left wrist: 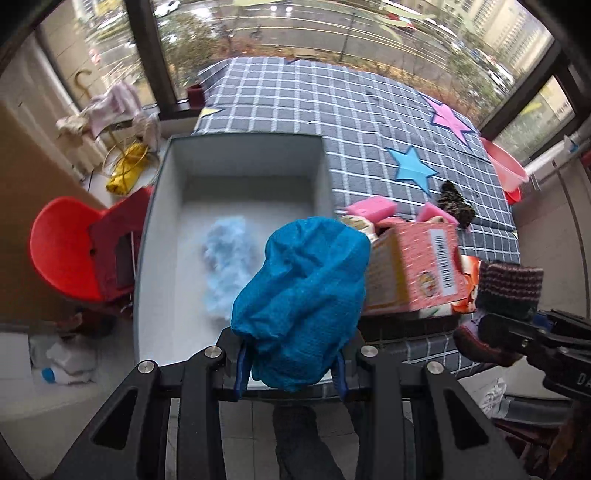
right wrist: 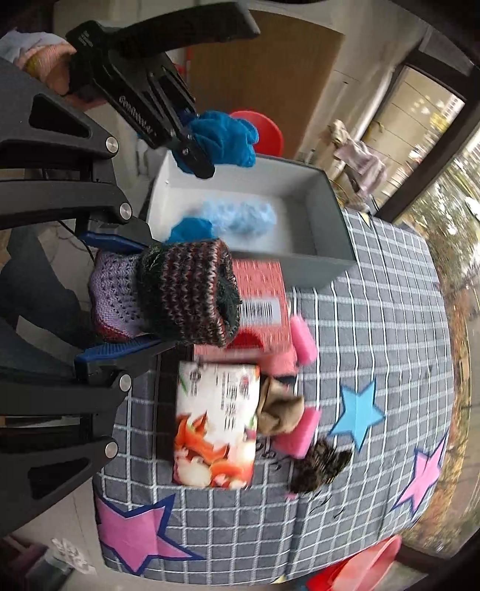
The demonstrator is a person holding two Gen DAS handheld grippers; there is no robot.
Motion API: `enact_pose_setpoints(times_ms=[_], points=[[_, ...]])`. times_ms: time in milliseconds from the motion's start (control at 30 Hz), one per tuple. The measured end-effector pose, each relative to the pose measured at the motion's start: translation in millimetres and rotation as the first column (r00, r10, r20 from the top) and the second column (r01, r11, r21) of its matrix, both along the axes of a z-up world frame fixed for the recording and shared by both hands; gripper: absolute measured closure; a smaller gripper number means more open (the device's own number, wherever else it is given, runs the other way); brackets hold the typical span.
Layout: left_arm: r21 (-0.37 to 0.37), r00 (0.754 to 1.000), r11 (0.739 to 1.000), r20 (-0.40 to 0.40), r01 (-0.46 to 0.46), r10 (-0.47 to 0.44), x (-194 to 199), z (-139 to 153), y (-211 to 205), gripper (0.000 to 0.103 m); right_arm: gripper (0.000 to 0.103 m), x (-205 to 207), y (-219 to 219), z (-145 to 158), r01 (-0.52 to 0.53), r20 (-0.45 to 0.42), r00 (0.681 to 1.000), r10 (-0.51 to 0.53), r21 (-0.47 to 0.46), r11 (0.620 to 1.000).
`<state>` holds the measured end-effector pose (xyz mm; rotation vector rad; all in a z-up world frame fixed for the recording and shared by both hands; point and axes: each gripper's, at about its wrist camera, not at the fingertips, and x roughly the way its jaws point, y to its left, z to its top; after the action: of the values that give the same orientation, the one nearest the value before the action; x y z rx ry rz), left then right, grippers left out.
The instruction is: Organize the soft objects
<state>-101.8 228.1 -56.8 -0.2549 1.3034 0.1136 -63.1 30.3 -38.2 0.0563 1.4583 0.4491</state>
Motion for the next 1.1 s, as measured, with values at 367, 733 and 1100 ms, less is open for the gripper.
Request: enact_pose_setpoints(times_ms=[367,733,1100], points=[[0.005,0.995,0.995,-0.004,-0.101,0.101,-28,-12,38,0.066,0.061,-10,72,-2,-0.172,-0.006,0.985,0.172,-0.019,0.985],[0.009,0.992,0.992,-0.006,-0.127,0.127,-35,-21,52,0.066,0.061,-14,106,-9,-0.247,-0.020,0.969,0.247,-0.037,0.968],[0.007,0.991,0.991,-0.010,-0.131,0.131,-33,-23,57,0.066,0.061,-13,116,-12,-0.258,-0.030,0.966,0.257,-0.042,0.965]])
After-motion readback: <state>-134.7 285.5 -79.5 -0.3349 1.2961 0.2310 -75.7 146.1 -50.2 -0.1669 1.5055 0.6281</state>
